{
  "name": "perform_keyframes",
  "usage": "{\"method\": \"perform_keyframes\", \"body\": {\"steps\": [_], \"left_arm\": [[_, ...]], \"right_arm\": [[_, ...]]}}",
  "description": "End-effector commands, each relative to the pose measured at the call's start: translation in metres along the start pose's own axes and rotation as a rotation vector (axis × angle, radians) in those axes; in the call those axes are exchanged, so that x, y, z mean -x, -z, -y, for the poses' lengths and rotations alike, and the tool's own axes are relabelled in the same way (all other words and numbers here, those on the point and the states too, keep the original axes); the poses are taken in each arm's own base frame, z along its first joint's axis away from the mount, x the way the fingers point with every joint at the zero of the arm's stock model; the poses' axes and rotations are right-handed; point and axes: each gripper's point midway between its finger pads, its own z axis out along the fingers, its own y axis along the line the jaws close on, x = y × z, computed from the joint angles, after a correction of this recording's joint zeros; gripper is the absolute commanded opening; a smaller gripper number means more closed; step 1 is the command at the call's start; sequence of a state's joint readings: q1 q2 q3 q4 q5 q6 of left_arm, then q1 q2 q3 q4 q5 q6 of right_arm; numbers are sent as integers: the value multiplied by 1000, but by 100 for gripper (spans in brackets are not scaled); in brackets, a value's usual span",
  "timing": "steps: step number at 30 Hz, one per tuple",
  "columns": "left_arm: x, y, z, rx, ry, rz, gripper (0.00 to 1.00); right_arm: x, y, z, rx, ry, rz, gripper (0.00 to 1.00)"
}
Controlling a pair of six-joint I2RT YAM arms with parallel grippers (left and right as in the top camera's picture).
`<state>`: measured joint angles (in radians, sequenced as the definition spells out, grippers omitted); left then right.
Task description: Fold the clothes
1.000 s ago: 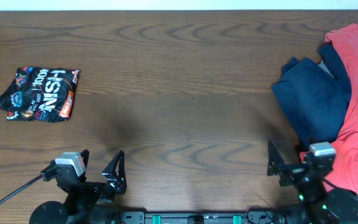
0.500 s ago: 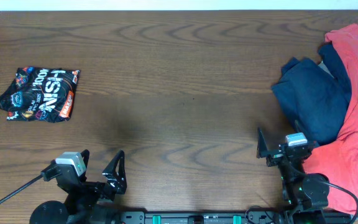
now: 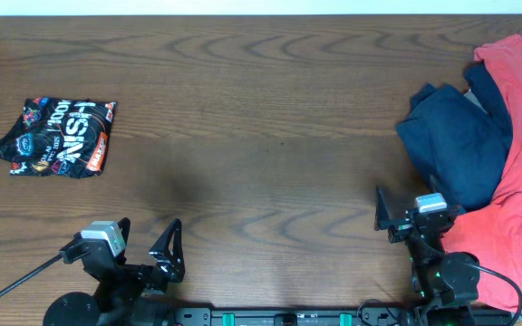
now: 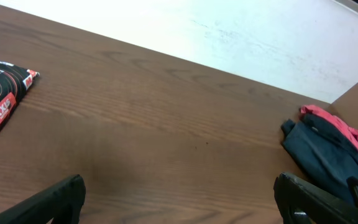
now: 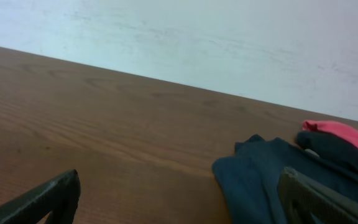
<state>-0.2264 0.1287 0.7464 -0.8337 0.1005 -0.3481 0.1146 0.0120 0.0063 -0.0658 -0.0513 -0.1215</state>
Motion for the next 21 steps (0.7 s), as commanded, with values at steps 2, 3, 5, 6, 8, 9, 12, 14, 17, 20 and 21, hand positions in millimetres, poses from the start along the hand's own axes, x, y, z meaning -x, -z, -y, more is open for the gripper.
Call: {"method": "perform_keyframes", "body": {"steps": [2, 3, 5, 6, 8, 9, 12, 14, 17, 20, 21], "left_arm": [[0, 0, -1, 3, 11, 1, 98], [0, 0, -1, 3, 11, 1, 98], [0, 0, -1, 3, 11, 1, 98], [0, 0, -1, 3, 11, 1, 98], [0, 0, -1, 4, 10, 0, 98], [-1, 0, -1, 5, 11, -2, 98], [-5, 0, -4, 17, -2, -17, 98], [-14, 0, -11, 50, -33, -53, 98], [-26, 0, -29, 142, -20, -89, 98], [-34, -7, -50, 241, 14, -86, 98], [-39, -11, -58, 269, 26, -80, 98]], "right_arm": [[-1, 0, 1, -4, 14, -1, 99], [-1, 0, 1, -4, 14, -1, 99], [-1, 0, 1, -4, 14, -1, 99], [-1, 0, 1, -4, 14, -1, 99], [-1, 0, 1, -4, 14, -1, 99], [-1, 0, 1, -4, 14, -1, 99], [-1, 0, 1, -4, 14, -1, 99], [-1, 0, 1, -4, 14, -1, 99], [-1, 0, 1, -4, 14, -1, 99], [-1, 0, 1, -4, 14, -1, 99], [-1, 0, 1, -4, 14, -1, 99]]}}
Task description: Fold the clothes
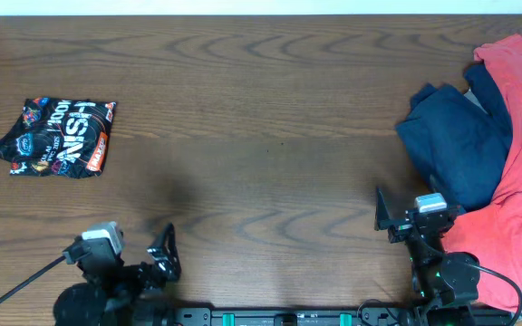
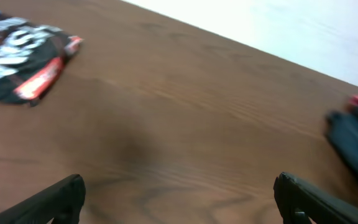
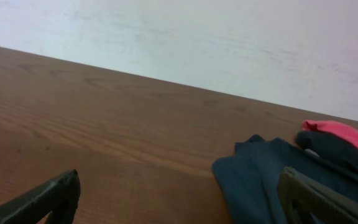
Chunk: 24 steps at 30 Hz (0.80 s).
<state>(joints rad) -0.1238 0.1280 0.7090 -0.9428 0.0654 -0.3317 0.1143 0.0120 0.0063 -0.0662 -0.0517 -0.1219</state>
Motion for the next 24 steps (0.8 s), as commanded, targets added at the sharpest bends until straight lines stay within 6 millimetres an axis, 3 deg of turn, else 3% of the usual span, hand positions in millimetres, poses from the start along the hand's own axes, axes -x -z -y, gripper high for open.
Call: {"method": "perform_keyframes", "body": {"steps": [1, 6, 15, 19, 24], "left_arm": [[-12, -15, -25, 106, 12, 9, 98], [-26, -48, -50, 164, 50, 88, 98], [-26, -108, -68, 137, 43, 263, 98], [-15, -115, -64, 95, -2, 365, 98], [-18, -116, -60, 107, -156, 347, 98]], "right_arm": [[-1, 0, 1, -4, 14, -1, 99], [-1, 0, 1, -4, 13, -1, 99], [0, 0, 1, -4, 14, 0, 99], [-1, 0, 1, -4, 13, -1, 99], [-1, 0, 1, -4, 13, -1, 99]]}}
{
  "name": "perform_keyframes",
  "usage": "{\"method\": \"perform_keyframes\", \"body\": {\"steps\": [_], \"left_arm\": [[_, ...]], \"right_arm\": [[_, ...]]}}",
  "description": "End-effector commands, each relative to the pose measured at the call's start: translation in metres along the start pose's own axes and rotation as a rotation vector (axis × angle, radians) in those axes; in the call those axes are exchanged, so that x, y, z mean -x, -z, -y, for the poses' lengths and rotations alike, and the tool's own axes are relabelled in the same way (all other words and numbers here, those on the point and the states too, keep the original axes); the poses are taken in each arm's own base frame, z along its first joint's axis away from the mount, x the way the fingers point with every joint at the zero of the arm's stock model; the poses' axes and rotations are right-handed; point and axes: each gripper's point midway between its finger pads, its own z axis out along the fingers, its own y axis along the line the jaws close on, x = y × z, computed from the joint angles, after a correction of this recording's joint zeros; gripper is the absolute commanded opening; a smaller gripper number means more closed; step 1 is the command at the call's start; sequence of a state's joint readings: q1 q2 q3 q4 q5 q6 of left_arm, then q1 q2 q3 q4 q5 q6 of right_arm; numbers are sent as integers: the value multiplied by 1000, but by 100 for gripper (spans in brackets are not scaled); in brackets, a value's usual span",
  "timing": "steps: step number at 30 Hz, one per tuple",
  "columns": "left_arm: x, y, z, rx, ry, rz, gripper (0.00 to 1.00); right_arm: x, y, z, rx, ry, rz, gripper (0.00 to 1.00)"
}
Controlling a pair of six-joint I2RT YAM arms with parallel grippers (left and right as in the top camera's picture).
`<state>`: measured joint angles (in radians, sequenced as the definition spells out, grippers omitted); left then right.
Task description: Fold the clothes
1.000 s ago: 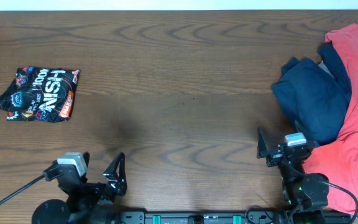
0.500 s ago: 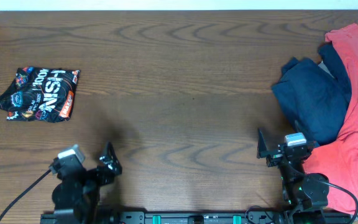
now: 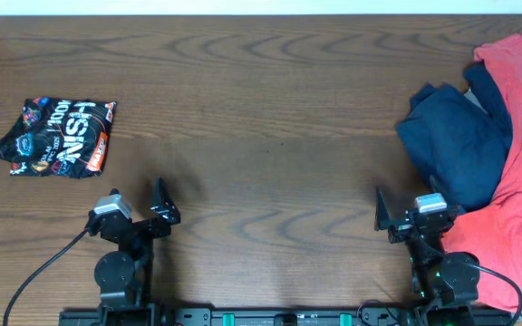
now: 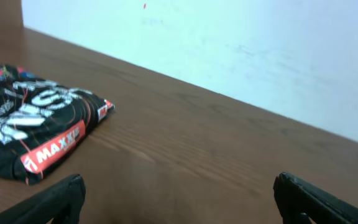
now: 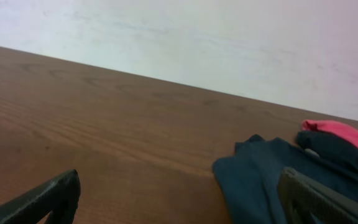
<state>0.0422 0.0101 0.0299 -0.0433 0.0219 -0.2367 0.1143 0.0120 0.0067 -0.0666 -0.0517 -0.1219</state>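
A folded black printed garment (image 3: 57,138) lies at the table's left and fills the left side of the left wrist view (image 4: 27,134). A crumpled navy garment (image 3: 456,145) and a red one (image 3: 519,163) are piled at the right edge. My left gripper (image 3: 136,206) is open and empty near the front edge, down and right of the black garment, fingers wide apart (image 4: 179,199). My right gripper (image 3: 417,212) is open and empty at the front, against the near edge of the navy garment (image 5: 263,177); its right finger (image 5: 319,196) overlaps the cloth in view.
The brown wooden table (image 3: 261,109) stretches between the two piles. A white wall (image 5: 197,43) runs behind its far edge. Black cables (image 3: 34,272) trail from the left arm's base at the front edge.
My left gripper has moved a little away from the front edge and turned left. The black garment now looms larger in its view and the navy pile has left it. The right arm is unchanged.
At first my left gripper sat open at the front edge, with the navy and red pile at its view's right and only the black garment's corner at its left. Then it had swung leftward. Now it faces the black garment. My right gripper stayed open throughout.
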Motion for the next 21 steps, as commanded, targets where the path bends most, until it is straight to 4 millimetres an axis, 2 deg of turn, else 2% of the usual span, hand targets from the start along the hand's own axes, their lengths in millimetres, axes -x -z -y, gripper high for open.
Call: {"method": "perform_keyframes", "body": {"steps": [1, 5, 21], "left_arm": [[-18, -1, -2, 3, -140, -46, 98], [-19, -1, 5, -29, -143, -52, 98], [-20, -1, 5, -28, -143, -54, 98]], "right_arm": [[-1, 0, 1, -4, 14, -1, 99], [-1, 0, 1, -4, 14, 0, 99], [-1, 0, 1, -4, 13, 0, 99]]}}
